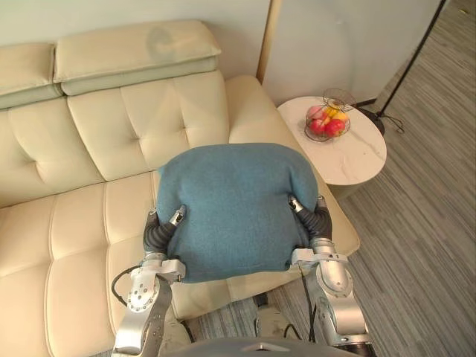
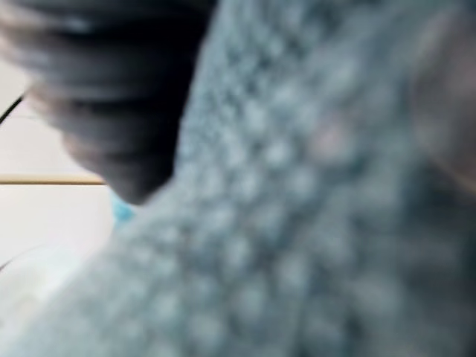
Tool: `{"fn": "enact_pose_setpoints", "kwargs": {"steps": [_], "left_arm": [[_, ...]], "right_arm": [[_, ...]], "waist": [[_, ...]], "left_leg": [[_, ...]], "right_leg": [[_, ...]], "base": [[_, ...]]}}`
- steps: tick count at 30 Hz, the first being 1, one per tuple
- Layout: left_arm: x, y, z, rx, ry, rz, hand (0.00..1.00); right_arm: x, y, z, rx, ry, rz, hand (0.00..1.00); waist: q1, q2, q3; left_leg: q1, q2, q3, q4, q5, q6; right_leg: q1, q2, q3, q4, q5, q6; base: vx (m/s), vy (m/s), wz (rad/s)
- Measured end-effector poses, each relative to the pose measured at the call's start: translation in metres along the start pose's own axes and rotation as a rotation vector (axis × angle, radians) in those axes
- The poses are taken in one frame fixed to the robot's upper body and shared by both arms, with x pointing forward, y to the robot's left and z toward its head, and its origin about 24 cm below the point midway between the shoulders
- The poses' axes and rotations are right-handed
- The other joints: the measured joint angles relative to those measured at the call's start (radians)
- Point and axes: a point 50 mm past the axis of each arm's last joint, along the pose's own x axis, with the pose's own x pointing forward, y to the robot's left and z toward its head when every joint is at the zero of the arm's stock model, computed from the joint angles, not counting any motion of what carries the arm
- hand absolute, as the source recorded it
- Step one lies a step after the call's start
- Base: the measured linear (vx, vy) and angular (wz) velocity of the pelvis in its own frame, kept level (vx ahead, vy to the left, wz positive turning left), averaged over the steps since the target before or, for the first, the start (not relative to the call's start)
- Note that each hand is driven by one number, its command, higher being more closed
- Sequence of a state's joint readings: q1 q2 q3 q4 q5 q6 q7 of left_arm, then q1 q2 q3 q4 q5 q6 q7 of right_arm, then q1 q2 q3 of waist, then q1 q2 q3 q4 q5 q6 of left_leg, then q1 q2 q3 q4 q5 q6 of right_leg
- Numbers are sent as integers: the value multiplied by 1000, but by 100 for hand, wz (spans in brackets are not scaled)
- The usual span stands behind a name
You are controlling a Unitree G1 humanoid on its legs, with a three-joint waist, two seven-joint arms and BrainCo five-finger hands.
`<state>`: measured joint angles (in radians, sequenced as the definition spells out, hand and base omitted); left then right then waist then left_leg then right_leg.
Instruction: Pick up cushions and gather them together orderly.
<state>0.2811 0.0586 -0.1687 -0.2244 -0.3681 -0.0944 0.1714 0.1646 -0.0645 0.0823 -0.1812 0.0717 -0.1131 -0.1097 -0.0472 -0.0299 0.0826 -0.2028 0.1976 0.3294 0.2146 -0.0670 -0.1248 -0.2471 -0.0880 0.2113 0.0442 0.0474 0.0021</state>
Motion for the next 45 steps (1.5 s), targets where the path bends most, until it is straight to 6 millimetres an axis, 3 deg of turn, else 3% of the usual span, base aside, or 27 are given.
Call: {"fn": "enact_pose_setpoints", "kwargs": {"steps": [2,6,9,11,12,13,14,15,19,22,29,35,40,45], "left_arm": [[3,0,3,4,-15,-3,100],[6,-1,6,7,-28,1,100],[11,-3,9,8,-43,4,100],[18,-7,16,11,-73,-18,100],[21,-7,17,22,-79,-26,100],[20,-6,16,14,-74,-19,100],[20,-7,15,8,-68,-18,100],[20,-7,13,12,-62,-21,100],[20,-2,4,26,-21,-6,100],[12,5,-9,38,52,25,100],[12,6,-12,94,56,23,100],[28,1,-10,161,30,20,100],[56,-14,17,178,-98,37,100],[101,-44,88,203,-377,60,100]], "right_arm": [[1,3,0,-10,0,23,100],[7,4,4,-21,-21,39,100],[18,4,6,-46,-37,55,100],[25,3,8,-67,-46,57,100],[29,2,8,-99,-51,53,100],[30,3,10,-105,-56,54,100],[27,2,11,-116,-61,54,100],[26,1,8,-121,-52,49,100],[21,2,-1,-115,-1,31,100],[14,3,-10,-110,53,24,100],[8,2,-22,-111,107,19,100],[13,5,-20,-112,93,2,100],[36,14,3,-102,-19,-37,100],[78,37,66,-89,-289,-105,100]], "waist": [[11,4,-4],[21,19,-11],[25,41,-19],[23,43,-23],[24,35,-24],[26,31,-27],[19,52,-42],[5,75,-64],[7,65,-67],[11,63,-67],[-12,62,-67],[0,62,-55],[25,63,-20],[42,68,6]], "left_leg": [[-9,-10,-35,-39,30,-1],[-1,-21,-129,-131,123,-9],[32,-23,-154,-222,223,-19],[49,-32,-182,-305,316,-48],[42,-48,-157,-259,272,-48],[28,-70,-124,-164,190,6],[16,-83,-89,-111,119,43],[26,-82,-75,-167,125,47],[71,-100,-41,-294,183,41],[105,-98,2,-295,184,44],[111,-75,29,-301,179,32],[1,-66,25,-300,208,31],[-87,-65,19,-294,226,27],[-207,-58,7,-294,263,28]], "right_leg": [[11,-11,-49,-29,19,-4],[52,-18,-169,-49,57,68],[67,-16,-231,-11,28,75],[66,-20,-264,18,-28,49],[72,-46,-285,1,-31,66],[79,-54,-278,-14,-24,72],[92,-49,-274,-40,-10,77],[83,-44,-275,-48,8,87],[72,-44,-264,-79,43,75],[78,-38,-225,-80,58,88],[69,-14,-207,-86,60,80],[-32,-10,-223,-84,94,79],[-131,-11,-228,-49,100,77],[-257,-13,-251,1,102,70]], "base": [[29,-20,46],[58,-57,69],[2,-49,64],[-112,-6,67],[-116,46,44],[-19,62,24],[42,60,15],[16,54,20],[-32,43,-13],[27,10,-37],[12,-25,-15],[-17,-20,6],[-43,-1,5],[-74,-10,14]]}}
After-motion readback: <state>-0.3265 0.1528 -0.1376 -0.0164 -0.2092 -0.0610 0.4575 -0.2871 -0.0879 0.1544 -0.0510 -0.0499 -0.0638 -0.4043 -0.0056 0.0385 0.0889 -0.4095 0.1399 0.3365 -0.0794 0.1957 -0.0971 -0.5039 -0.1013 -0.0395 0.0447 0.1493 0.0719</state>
